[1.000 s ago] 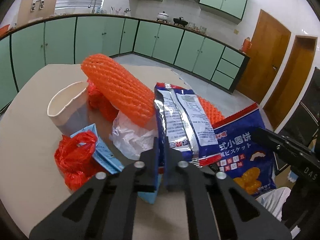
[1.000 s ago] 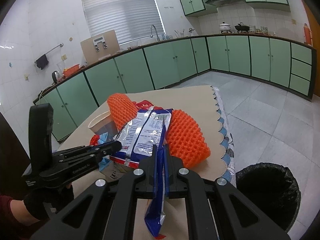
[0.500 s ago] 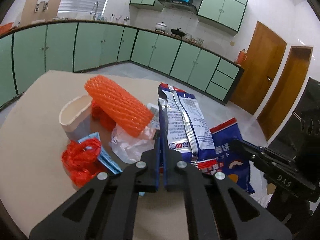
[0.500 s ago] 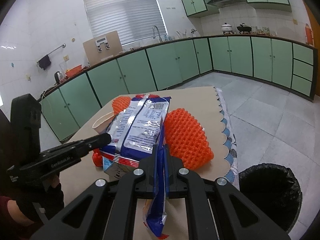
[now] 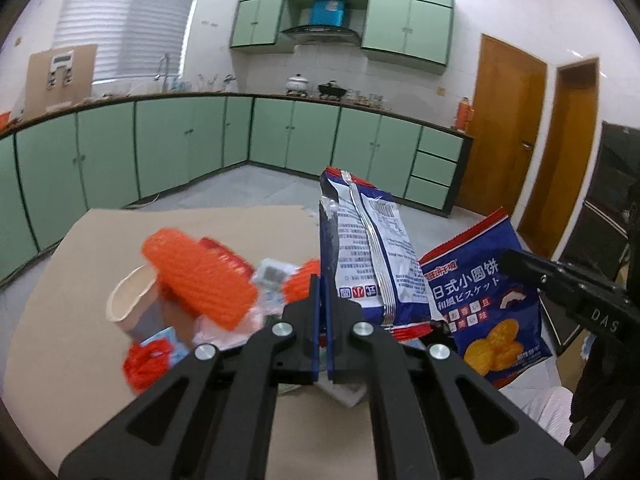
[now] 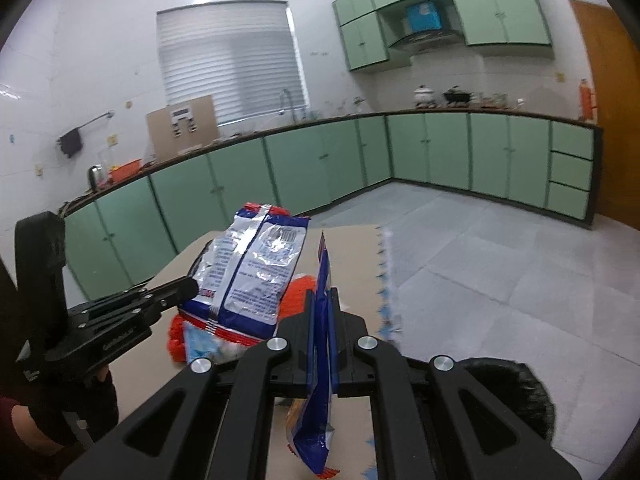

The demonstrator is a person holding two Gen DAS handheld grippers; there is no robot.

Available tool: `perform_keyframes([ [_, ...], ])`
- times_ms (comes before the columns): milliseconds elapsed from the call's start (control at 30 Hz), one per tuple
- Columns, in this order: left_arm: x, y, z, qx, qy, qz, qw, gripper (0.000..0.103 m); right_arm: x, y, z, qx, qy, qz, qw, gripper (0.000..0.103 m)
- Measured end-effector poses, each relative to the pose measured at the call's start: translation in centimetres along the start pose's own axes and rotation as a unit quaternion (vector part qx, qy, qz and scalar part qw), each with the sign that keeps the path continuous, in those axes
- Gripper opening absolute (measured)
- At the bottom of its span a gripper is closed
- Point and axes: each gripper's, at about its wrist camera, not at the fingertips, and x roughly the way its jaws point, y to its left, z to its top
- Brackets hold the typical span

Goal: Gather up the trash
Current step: 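Carry both bags over the black bin and open both tools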

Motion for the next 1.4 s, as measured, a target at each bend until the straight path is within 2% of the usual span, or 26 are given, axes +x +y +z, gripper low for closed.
perform_keyframes([
  [233,3.3,-6.4,0.3,0.039,0.011,-0.054,0.9977,0.001,-3.3,-5.3,-0.7,0.030,-0.016,-0.070,0.997,0.006],
  [467,8.2,-12.4,-1.8,0.075,0.048,-0.091,0.9918,0.001,-4.7,-12.5,-3.3,0.082,-0.007,-0.134,0.988,0.006],
  [733,13.6,-16.8,-4.8,0.086,0.075,-0.111,0.9873,0.001,-3.7,-18.2,-6.1,0.122,0.004,-0.165,0.979,0.006],
  [900,16.2,-17.7,-5.3,0.089,0.096,-0.102,0.9861,0.001,-2.1,-20.0,-7.2,0.133,0.020,-0.173,0.976,0.006],
  [1067,19.3,-18.3,-6.1,0.091,0.140,-0.095,0.9813,0.003,-0.2,-21.9,-8.7,0.159,0.039,-0.175,0.971,0.006],
  [1133,19.9,-18.3,-6.3,0.091,0.152,-0.095,0.9796,0.005,0.3,-22.4,-9.3,0.167,0.047,-0.174,0.969,0.010],
  [1400,21.5,-17.5,-6.1,0.071,0.177,-0.094,0.9771,0.008,2.1,-23.8,-10.4,0.182,0.073,-0.175,0.965,0.010],
])
